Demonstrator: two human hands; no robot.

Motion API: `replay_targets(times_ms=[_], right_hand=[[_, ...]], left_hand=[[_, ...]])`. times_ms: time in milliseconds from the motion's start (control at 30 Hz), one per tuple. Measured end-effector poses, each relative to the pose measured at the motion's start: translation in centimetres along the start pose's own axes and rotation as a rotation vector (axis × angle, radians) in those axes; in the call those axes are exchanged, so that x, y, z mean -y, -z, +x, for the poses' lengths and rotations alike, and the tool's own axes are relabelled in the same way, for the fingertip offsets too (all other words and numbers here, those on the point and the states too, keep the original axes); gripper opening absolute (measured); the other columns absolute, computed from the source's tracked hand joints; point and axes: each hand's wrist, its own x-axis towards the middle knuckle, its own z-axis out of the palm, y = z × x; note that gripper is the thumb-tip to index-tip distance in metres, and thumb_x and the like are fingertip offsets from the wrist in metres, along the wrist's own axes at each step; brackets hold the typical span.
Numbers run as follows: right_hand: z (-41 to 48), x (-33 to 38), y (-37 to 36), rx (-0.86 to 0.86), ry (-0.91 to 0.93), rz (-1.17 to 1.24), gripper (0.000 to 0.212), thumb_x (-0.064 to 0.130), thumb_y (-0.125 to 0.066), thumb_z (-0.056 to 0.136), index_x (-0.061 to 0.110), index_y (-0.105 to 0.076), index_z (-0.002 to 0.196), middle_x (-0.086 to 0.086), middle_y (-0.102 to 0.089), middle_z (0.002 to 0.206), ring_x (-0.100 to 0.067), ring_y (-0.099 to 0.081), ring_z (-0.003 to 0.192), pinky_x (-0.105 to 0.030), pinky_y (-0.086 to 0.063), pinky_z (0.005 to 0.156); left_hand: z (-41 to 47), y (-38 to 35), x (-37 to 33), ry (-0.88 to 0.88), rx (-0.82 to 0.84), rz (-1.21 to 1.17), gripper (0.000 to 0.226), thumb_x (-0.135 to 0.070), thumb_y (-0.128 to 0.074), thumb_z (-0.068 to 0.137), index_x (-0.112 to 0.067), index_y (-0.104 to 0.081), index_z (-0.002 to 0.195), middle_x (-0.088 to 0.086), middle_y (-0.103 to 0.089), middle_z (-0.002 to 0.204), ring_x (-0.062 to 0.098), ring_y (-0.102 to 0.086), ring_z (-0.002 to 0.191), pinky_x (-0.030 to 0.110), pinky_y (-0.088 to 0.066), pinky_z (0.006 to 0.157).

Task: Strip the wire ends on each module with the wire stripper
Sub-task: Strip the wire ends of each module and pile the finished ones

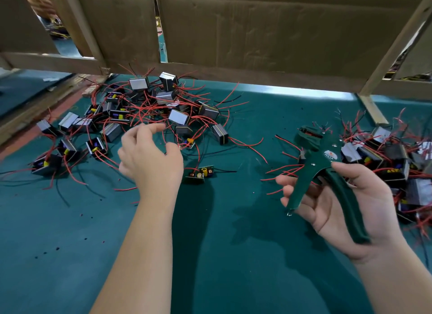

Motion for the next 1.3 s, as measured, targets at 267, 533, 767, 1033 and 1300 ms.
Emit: replay_targets(times_ms=[267, 533, 767, 1033, 1300], right_hand=[[0.1, -0.9, -0.6, 0.165, 0.021, 0.033, 0.044, 0.032, -0.078, 0.052, 0.001, -0.074, 0.082, -0.025, -0.069, 0.086, -0.036, -0.069, 0.075, -0.045, -0.058, 0.07], [0.3, -1.6, -0.7, 0.154, -0.055, 0.086, 0.06, 0.025, -0.089, 0.043, -0.01, -0.068, 0.087, -0.032, -0.065, 0.087, -0.043, -0.067, 0.075, -0.049, -0.057, 0.068], [0.5, -1.7, -0.4, 0.17, -0.004, 0.107, 0.061, 0.026, -0.088, 0.044, -0.009, -0.067, 0.09, -0.032, -0.064, 0.089, -0.043, -0.067, 0.077, -0.048, -0.057, 0.068], [0.8, -2.1, -0.3, 0.179, -0.03, 0.055, 0.057, 0.029, -0.087, 0.045, -0.007, -0.07, 0.085, -0.029, -0.065, 0.09, -0.041, -0.067, 0.079, -0.048, -0.057, 0.07], [1.3, -2.9, -0.3, 0.173, -0.062, -0.004, 0.072, 0.026, -0.082, 0.053, -0.004, -0.052, 0.111, -0.034, -0.061, 0.091, -0.045, -0.064, 0.079, -0.052, -0.055, 0.072]], left_hand=[[-1.0, -2.8, -4.0, -0.365, 0.257, 0.206, 0.036, -0.021, -0.049, 0.088, -0.029, -0.05, 0.123, 0.002, -0.069, 0.101, 0.032, -0.056, 0.102, 0.04, -0.035, 0.083], [1.5, -7.9, -5.4, -0.334, 0.516, 0.538, 0.035, -0.059, -0.046, 0.091, -0.034, -0.053, 0.114, 0.009, -0.059, 0.12, 0.031, -0.05, 0.115, 0.041, -0.033, 0.095], [1.0, -3.7, -5.2, 0.074, 0.593, -0.619, 0.027, -0.032, -0.073, 0.082, -0.022, -0.05, 0.07, -0.006, -0.064, 0.064, 0.01, -0.063, 0.058, 0.025, -0.04, 0.059], [-2.3, -0.5, -4.5, 0.196, 0.873, -1.049, 0.019, -0.026, -0.055, 0.087, -0.016, -0.041, 0.083, 0.01, -0.071, 0.072, 0.021, -0.068, 0.058, 0.027, -0.054, 0.057], [-3.1, -1.7, -2.8, -0.102, 0.826, -0.724, 0.024, -0.031, -0.054, 0.088, -0.019, -0.073, 0.081, 0.004, -0.074, 0.091, 0.014, -0.065, 0.083, 0.023, -0.051, 0.072]])
